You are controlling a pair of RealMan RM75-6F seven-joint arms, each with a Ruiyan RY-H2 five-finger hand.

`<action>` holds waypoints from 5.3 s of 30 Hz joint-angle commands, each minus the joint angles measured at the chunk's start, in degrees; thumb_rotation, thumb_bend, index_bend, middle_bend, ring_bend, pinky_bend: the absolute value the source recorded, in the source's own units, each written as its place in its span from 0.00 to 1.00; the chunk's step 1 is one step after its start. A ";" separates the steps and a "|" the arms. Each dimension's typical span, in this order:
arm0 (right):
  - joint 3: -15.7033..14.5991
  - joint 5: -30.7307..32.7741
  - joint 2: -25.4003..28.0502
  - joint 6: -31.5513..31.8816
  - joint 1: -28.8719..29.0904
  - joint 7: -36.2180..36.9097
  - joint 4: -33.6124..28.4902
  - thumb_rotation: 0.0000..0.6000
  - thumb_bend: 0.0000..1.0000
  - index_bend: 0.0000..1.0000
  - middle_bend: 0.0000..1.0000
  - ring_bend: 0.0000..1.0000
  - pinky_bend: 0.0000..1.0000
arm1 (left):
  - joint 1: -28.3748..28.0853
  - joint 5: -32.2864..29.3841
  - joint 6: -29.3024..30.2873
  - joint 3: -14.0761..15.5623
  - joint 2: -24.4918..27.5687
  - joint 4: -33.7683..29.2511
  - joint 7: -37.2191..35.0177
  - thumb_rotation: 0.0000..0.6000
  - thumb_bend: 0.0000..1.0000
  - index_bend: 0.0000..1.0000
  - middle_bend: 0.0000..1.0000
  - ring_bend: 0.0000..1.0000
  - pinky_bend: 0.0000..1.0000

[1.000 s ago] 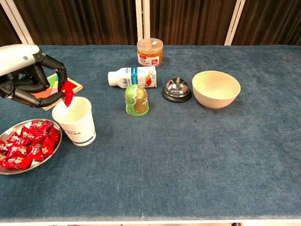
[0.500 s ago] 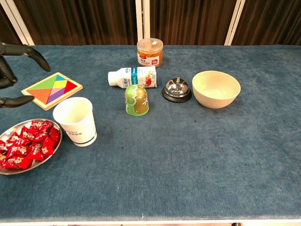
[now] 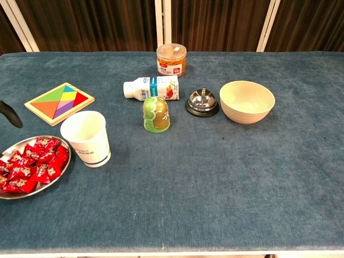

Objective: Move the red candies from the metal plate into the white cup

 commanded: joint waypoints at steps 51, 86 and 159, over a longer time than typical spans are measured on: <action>-0.22 1.18 -0.26 -0.18 -0.72 0.36 0.17 1.00 0.22 0.00 0.14 0.00 0.11 | -4.42 -3.60 -7.49 -2.54 -5.40 5.74 0.23 1.00 0.49 0.59 1.00 0.97 0.90; -0.44 2.40 -0.91 0.09 -1.77 2.46 2.39 1.00 0.22 0.00 0.14 0.00 0.11 | -16.77 -8.95 -17.73 -10.46 -1.51 -4.30 -1.18 1.00 0.46 0.59 1.00 0.97 0.90; 0.19 0.72 -0.06 1.16 -1.60 2.48 1.02 1.00 0.22 0.00 0.14 0.00 0.11 | -1.08 -5.02 -1.38 1.40 -0.85 2.56 6.90 1.00 0.21 0.44 1.00 0.97 0.90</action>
